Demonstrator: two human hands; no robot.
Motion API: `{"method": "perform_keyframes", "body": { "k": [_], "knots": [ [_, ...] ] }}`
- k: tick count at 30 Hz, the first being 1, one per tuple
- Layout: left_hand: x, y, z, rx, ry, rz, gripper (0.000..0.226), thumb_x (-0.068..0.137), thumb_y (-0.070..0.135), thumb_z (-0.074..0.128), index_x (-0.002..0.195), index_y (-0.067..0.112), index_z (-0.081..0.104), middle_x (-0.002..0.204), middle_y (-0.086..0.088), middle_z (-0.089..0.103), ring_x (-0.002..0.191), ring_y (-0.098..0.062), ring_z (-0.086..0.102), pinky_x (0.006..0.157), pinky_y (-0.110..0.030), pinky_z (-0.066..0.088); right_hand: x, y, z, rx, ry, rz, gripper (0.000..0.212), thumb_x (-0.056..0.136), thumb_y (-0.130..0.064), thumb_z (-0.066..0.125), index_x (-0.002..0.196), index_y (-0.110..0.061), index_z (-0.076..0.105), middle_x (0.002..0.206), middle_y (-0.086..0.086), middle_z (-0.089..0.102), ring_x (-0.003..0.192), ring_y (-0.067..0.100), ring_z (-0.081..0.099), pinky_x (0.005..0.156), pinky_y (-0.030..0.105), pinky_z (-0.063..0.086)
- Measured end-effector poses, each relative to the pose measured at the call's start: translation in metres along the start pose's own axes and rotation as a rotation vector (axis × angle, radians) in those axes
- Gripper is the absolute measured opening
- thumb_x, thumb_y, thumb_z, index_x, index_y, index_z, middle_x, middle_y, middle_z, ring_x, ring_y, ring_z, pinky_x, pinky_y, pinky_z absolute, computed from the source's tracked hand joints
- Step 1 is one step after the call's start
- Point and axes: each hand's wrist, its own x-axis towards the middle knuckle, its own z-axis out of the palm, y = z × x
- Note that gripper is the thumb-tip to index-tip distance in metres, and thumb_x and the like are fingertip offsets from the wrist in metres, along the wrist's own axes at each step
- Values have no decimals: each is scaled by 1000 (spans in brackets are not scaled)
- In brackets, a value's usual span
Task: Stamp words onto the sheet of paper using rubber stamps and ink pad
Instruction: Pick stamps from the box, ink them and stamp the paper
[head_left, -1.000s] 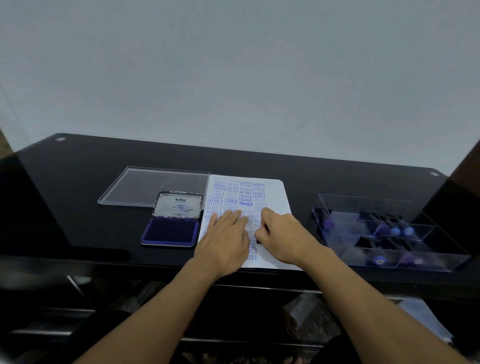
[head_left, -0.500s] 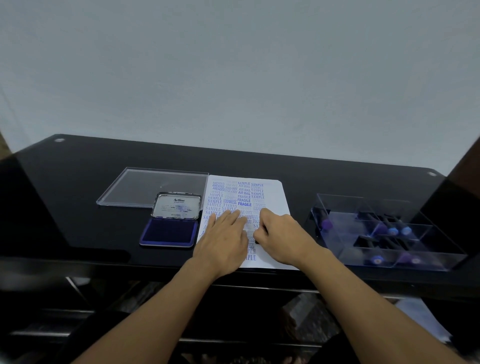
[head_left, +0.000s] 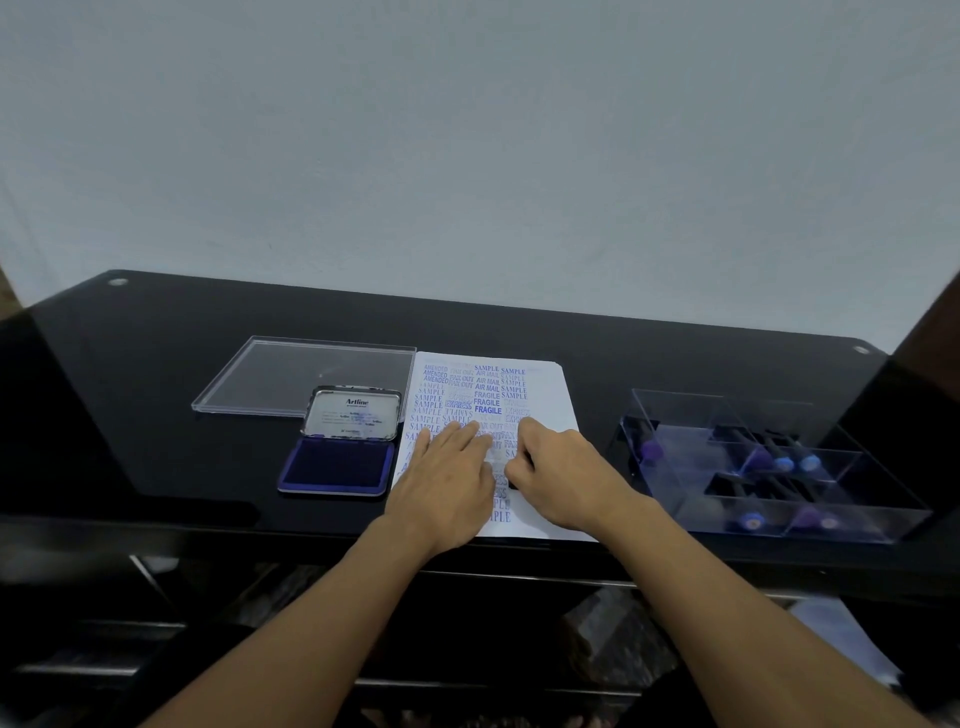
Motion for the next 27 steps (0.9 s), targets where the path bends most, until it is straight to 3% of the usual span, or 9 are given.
{"method": "perform_keyframes", "body": {
  "k": [27],
  "knots": [
    [3,3,-9,-80,7,-21,50,103,22,32,153,17,29,164,-2,18,151,-16,6,123,-42,-3,0,-1,2,14,27,3,18,95,-28,45,83,-15,38,72,7,54,65,27,46,53,35,31]
  ]
}}
